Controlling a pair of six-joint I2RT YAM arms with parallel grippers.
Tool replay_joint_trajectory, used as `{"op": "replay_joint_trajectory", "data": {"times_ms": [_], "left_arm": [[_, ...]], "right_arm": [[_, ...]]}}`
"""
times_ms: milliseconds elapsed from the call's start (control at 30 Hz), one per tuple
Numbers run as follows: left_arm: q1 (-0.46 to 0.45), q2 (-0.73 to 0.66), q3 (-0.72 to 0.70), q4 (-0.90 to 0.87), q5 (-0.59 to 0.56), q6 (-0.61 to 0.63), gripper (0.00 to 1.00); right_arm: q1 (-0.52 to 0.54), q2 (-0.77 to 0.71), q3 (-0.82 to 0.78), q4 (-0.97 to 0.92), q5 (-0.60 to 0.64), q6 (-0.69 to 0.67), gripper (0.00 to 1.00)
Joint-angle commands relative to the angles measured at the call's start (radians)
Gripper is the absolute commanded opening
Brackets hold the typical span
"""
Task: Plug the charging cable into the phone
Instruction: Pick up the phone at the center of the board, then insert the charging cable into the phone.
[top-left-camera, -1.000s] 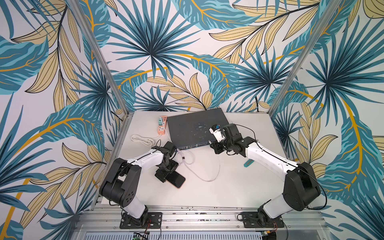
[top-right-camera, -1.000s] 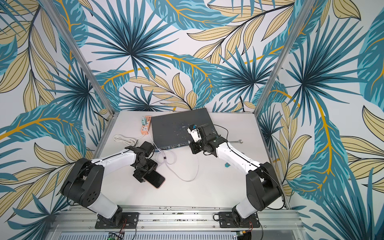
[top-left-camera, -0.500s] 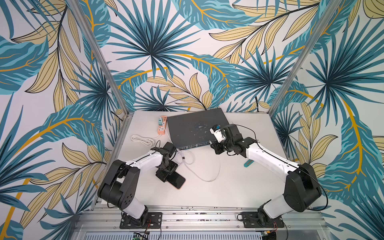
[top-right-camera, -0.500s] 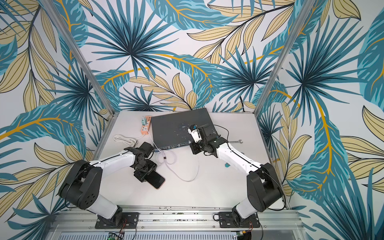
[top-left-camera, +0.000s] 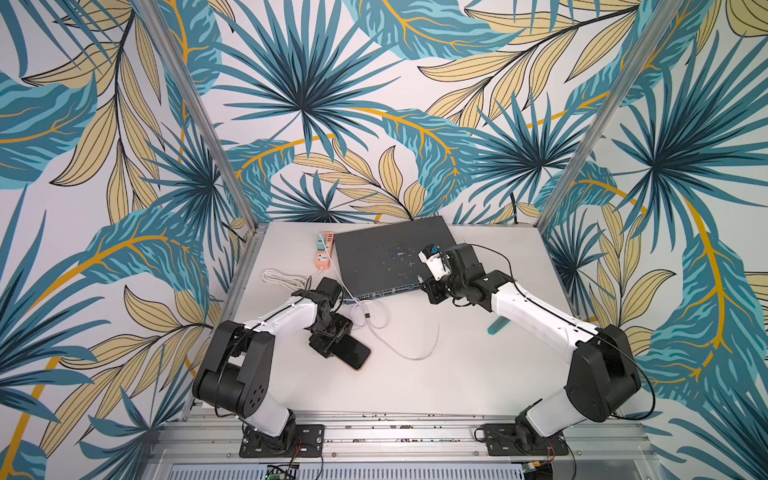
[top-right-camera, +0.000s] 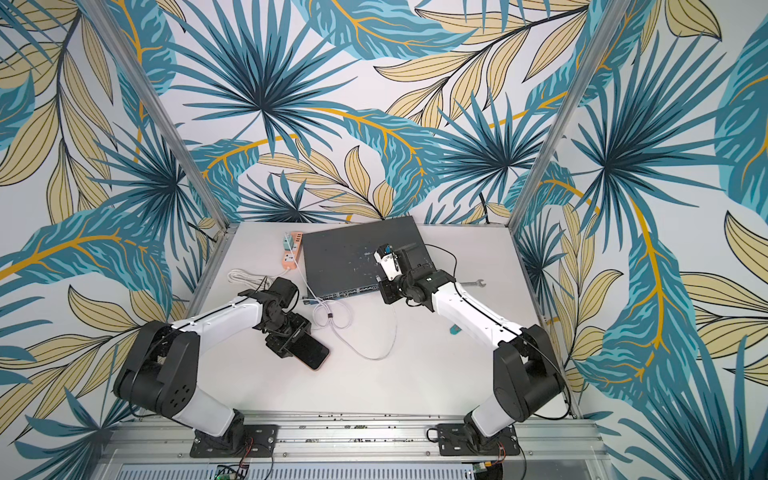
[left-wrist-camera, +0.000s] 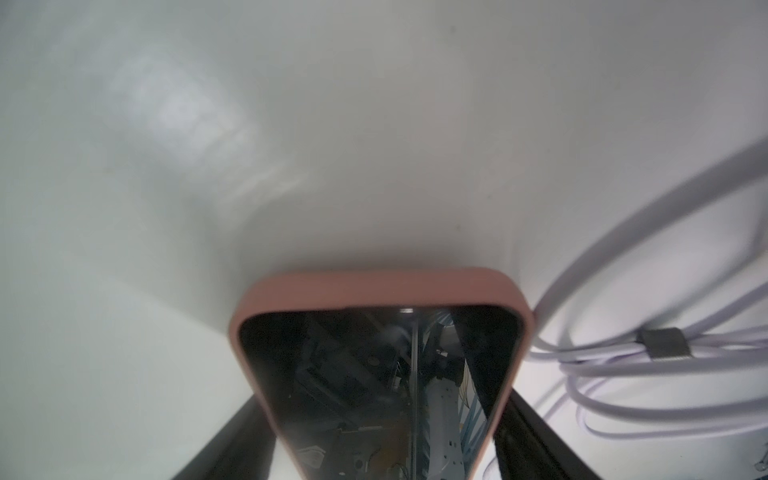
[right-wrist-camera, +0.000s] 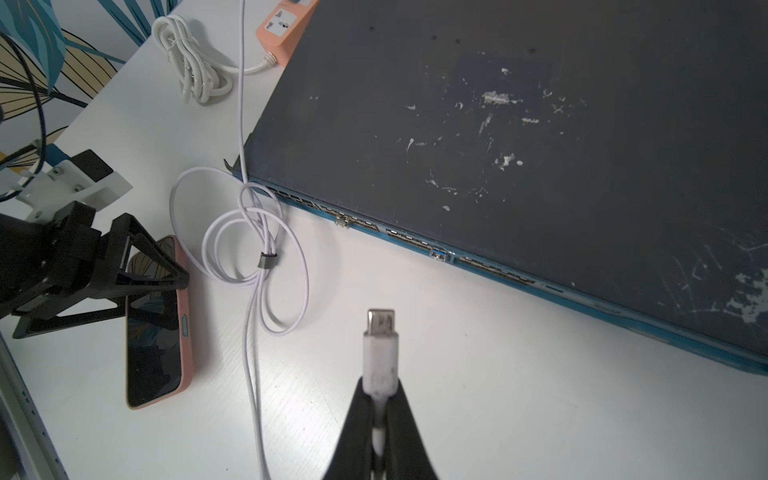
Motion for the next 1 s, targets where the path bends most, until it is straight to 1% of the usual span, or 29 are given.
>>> {"op": "replay_joint_trajectory", "data": {"times_ms": [0,167,300,467,500,567,733,967], "left_arm": [[0.026,-0.024,0.062,0.015,0.053,0.037,0.00],[0.084,-0.037,0.103,0.007,0.093,0.052,0.00],[0.152,-0.045,0.157,-0.030,0.107,0.089,0.00],[0.208,-0.043,0.193,-0.055,0.125,0.115,0.00],[0.215,-0.043,0.195,-0.049,0.131,0.111,0.00],[0.224,-0.039,0.201,-0.039,0.141,0.099,0.00],[0.233,-0.018,0.248,-0.046,0.154,0.086,0.00],[0.252,0.000,0.265,-0.042,0.172,0.067,0.00]], "right_arm": [[0.018,0.034,0.033,-0.028,0.010,-0.022,0.00],[0.052,0.066,0.070,-0.048,0.011,-0.061,0.00],[0.082,0.111,0.129,-0.109,0.032,-0.115,0.00],[0.132,0.180,0.217,-0.195,0.081,-0.187,0.00],[0.138,0.194,0.234,-0.213,0.096,-0.203,0.00],[0.185,0.218,0.258,-0.229,0.121,-0.228,0.00],[0.238,0.258,0.291,-0.244,0.185,-0.263,0.00],[0.285,0.275,0.301,-0.261,0.186,-0.288,0.00]]}}
